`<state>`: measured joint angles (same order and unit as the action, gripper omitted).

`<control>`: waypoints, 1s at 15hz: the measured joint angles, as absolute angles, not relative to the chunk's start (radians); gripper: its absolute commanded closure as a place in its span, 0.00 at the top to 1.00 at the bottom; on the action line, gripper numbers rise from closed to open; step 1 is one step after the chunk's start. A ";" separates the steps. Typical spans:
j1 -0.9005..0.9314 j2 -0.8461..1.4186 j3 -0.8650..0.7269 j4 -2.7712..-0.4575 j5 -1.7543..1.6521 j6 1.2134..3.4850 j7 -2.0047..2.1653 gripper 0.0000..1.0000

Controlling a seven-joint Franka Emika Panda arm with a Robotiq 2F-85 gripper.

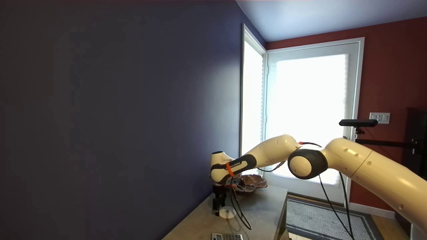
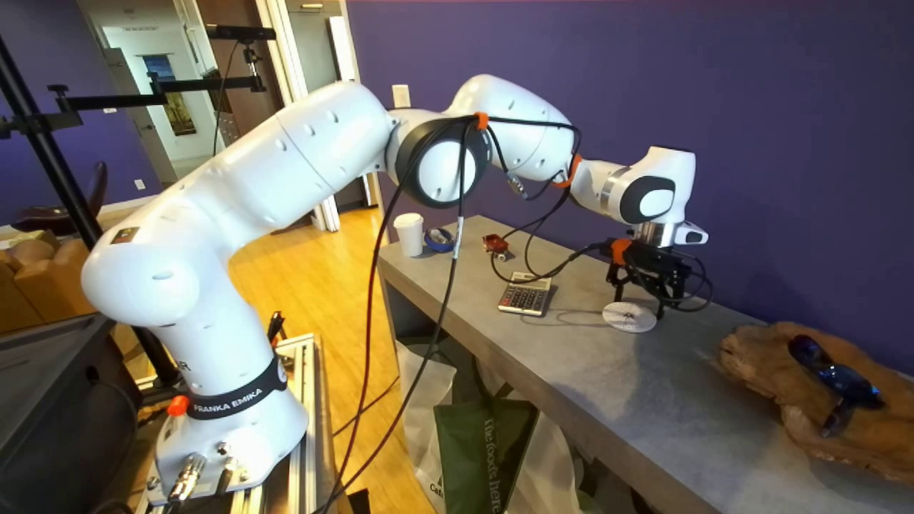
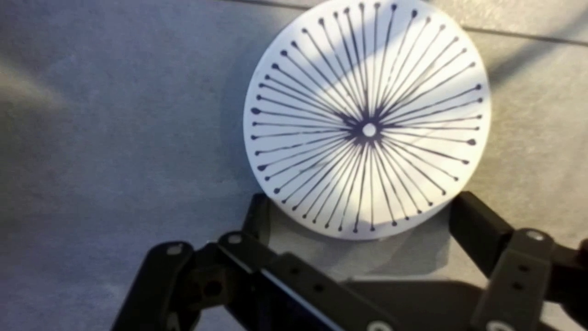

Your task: Move the white circular object closer to the edge

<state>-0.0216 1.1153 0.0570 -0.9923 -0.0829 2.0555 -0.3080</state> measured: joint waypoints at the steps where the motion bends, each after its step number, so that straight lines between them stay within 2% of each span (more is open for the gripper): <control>1: -0.024 1.115 0.057 -0.994 -0.083 2.055 -0.301 1.00; 7: -0.037 1.070 0.057 -1.083 -0.075 2.102 -0.273 1.00; 15: -0.072 0.928 0.062 -1.369 -0.043 2.293 -0.273 1.00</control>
<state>-0.0724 0.9277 0.0617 -1.3693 -0.0425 2.2934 -0.2732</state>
